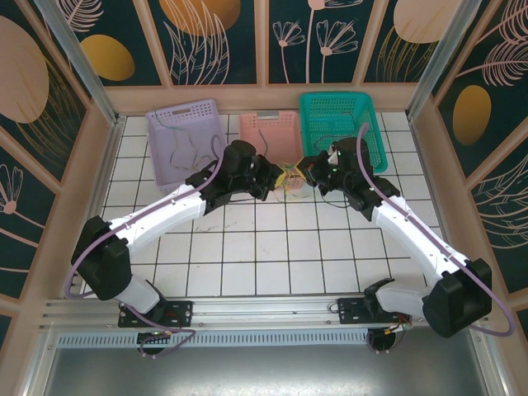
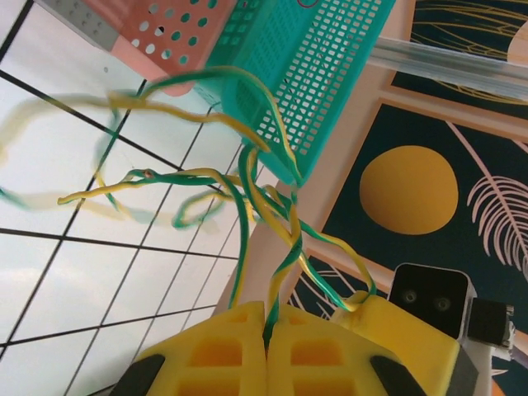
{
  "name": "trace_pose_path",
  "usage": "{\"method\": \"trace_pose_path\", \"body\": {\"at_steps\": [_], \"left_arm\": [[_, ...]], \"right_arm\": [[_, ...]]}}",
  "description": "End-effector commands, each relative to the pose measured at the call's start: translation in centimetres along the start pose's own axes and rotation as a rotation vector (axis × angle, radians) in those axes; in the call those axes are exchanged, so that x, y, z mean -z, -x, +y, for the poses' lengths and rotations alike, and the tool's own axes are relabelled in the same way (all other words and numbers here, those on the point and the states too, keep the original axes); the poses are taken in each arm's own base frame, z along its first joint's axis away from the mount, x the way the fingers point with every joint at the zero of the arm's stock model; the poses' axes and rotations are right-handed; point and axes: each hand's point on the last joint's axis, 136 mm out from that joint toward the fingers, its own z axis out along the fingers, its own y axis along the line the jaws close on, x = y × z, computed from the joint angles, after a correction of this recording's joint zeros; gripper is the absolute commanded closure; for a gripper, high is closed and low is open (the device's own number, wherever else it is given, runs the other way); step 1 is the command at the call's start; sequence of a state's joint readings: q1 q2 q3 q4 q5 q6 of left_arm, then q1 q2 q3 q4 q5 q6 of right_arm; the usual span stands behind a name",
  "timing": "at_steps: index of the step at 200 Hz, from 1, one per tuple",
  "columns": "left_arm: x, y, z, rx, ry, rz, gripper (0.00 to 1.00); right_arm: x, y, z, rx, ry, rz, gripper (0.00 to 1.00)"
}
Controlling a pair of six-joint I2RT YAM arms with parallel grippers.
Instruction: Untangle the cables
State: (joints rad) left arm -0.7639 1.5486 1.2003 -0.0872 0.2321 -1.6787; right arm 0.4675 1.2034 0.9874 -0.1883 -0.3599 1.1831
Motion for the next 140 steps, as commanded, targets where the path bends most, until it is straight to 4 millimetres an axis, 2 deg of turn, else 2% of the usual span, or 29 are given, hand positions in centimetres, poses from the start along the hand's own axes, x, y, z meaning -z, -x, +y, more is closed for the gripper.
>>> {"method": "trace_pose_path", "body": {"at_steps": [1,21,41,58,67,82,103,140], "left_arm": [[0.7,0.1,0.6,-0.065,0.001,0.005,1.0],[0.8,0.0,0.5,-0.084,-0.007,0.007,1.0],[0.7,-0.1,0.2,-0.111,-0.006,0.016,1.0],[0.6,-0.3,0.1,-0.122,-0.007,0.023,1.0],[0.6,-0.3,0.0,-0.129,-0.007,0.024,1.0],[0.5,-0.3,0.2,-0.14,-0.001,0.028,1.0],[0.5,-0.3,0.1,-0.15,-0.001,0.028,1.0],[0.6,-0.3,-0.4,-0.171,-0.009,0.022,1.0]], "right_arm": [[0.5,-0.3,0.4,-0.053,0.023,0.008,1.0],[0.4,-0.7,-0.1,-0.108,0.006,0.033,1.0],[0.2,-1.3,-0.5,-0.151,-0.013,0.053,0.69],[-0.1,-1.9,-0.8,-0.2,-0.023,0.072,0.54],[-0.3,-2.1,-0.7,-0.223,-0.019,0.079,0.5],[-0.7,-2.5,-0.8,-0.272,-0.019,0.09,0.46],[-1.1,-2.7,-0.8,-0.336,-0.01,0.094,0.45],[-1.7,-2.6,-2.5,-0.39,-0.068,0.079,0.53]]}}
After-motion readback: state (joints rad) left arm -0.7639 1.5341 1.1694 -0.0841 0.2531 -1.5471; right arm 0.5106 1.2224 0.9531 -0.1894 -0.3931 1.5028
